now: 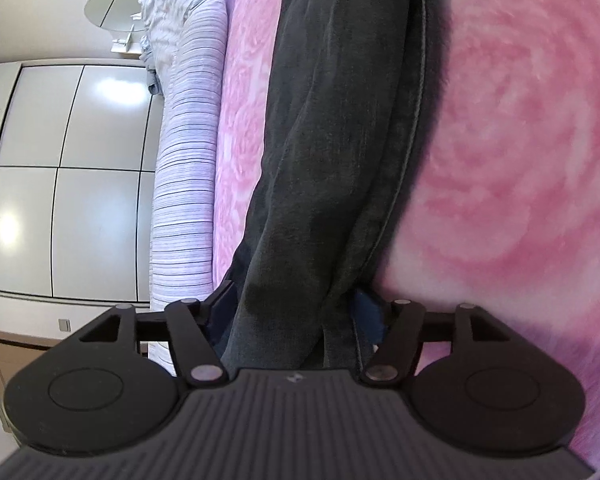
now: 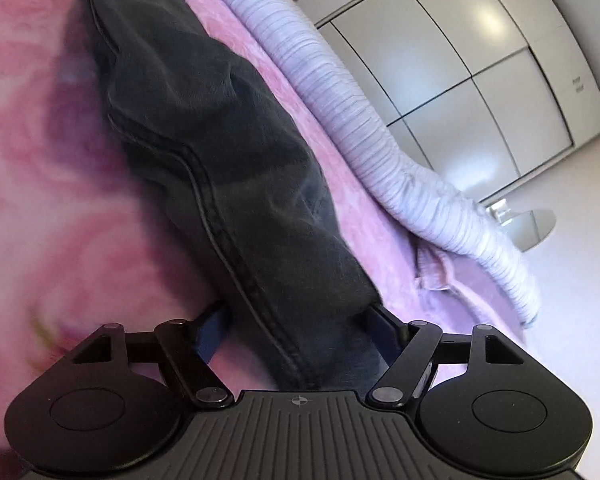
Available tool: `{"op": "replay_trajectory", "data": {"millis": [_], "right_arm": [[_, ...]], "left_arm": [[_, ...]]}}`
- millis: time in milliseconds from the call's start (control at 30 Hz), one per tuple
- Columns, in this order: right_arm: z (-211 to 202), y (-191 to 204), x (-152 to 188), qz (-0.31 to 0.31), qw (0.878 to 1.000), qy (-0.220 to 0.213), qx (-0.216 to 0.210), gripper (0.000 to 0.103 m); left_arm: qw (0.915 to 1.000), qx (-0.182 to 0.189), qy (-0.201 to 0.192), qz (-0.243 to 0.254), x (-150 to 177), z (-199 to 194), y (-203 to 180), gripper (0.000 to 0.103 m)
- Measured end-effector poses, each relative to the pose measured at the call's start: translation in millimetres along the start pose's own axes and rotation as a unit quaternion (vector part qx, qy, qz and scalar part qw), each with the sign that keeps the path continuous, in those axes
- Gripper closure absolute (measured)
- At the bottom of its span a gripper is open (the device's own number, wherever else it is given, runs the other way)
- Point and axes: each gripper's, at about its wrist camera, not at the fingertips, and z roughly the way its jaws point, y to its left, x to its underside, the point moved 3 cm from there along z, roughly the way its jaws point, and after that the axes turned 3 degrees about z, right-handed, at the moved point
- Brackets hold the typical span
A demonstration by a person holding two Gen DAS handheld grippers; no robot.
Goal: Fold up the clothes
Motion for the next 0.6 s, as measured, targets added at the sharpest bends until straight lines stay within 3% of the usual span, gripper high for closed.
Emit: {"op": "replay_trajectory", "data": {"millis": [33, 100, 233, 333, 367, 400, 533, 600], "right_arm": [[0.2, 1.6, 2.0, -0.026, 1.000, 0.001, 0.012, 0.031], [3.7, 5.1, 9.3, -0.080, 0.996, 0.006, 0.039, 0.042], [0.9, 5.1, 8.6, -0.106, 0.994, 0.000, 0.040, 0.044], [-3.6, -1.2, 0.5, -0.086, 0.995, 0.006, 0.055, 0.042], [-7.5, 1.2, 1.0, -0.083, 0.995, 0.005, 0.064, 0.032], [-9.4, 2.0, 3.0, -0.072, 0.995, 0.002, 0.064, 0.031], [5.9, -25.8, 7.1, 0.046, 0.998, 0.036, 0.015, 0.030], [12.0, -34.9, 5.2, 0.070, 0.996, 0.050, -0.006, 0.029]], "left_arm": [[1.0000, 0.002, 0.000, 0.004, -2.2, 3.5, 2.1, 0.039], [0.9999, 0.005, -0.001, 0.014, -3.1, 3.3, 0.7, 0.039], [0.9991, 0.002, -0.003, 0.042, -5.3, 4.6, -1.2, 0.039], [0.9985, -0.008, -0.005, 0.054, -4.8, 3.2, -5.5, 0.039], [0.9984, -0.011, -0.006, 0.056, -4.7, 3.1, -6.6, 0.039], [0.9985, -0.011, -0.007, 0.053, -4.5, 4.0, -6.7, 0.039], [0.9989, -0.011, -0.009, 0.045, -3.7, 7.8, -5.8, 0.039], [0.9990, -0.006, -0.006, 0.043, -4.3, 9.1, -4.8, 0.041]]}}
